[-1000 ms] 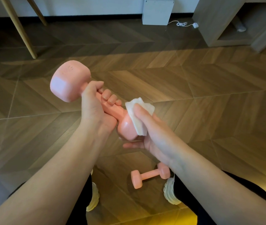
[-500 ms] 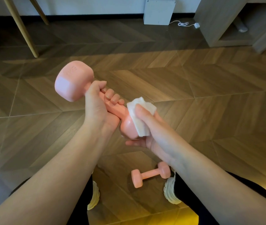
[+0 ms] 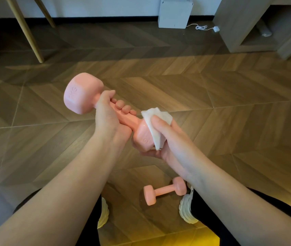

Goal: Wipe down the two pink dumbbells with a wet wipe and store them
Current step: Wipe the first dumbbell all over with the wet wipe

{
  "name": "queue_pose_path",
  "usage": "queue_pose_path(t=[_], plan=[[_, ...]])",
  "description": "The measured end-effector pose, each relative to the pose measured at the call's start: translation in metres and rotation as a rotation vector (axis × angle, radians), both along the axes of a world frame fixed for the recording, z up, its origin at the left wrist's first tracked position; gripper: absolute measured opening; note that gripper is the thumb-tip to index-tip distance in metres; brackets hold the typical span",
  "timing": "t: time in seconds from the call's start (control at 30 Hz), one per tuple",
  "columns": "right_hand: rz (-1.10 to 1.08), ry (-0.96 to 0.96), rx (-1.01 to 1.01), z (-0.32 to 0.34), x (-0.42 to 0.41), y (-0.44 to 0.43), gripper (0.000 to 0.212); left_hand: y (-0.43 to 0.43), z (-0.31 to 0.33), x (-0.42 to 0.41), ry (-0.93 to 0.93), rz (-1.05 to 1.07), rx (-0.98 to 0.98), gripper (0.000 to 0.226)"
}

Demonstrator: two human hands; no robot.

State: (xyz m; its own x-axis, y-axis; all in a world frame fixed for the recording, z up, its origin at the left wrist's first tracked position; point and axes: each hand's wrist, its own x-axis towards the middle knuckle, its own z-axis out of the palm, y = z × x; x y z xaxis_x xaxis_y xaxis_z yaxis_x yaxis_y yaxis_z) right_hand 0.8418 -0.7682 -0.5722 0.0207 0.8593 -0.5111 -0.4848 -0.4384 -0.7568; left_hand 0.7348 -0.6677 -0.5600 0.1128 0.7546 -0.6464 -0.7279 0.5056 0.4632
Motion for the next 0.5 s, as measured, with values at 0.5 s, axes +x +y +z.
queue_pose_path(t=[0.5], plan=[[0.129, -0.029, -0.091, 0.01, -0.001, 0.003, 0.042, -0.005, 0.001, -0.001, 0.024, -0.058, 0.086, 0.032]])
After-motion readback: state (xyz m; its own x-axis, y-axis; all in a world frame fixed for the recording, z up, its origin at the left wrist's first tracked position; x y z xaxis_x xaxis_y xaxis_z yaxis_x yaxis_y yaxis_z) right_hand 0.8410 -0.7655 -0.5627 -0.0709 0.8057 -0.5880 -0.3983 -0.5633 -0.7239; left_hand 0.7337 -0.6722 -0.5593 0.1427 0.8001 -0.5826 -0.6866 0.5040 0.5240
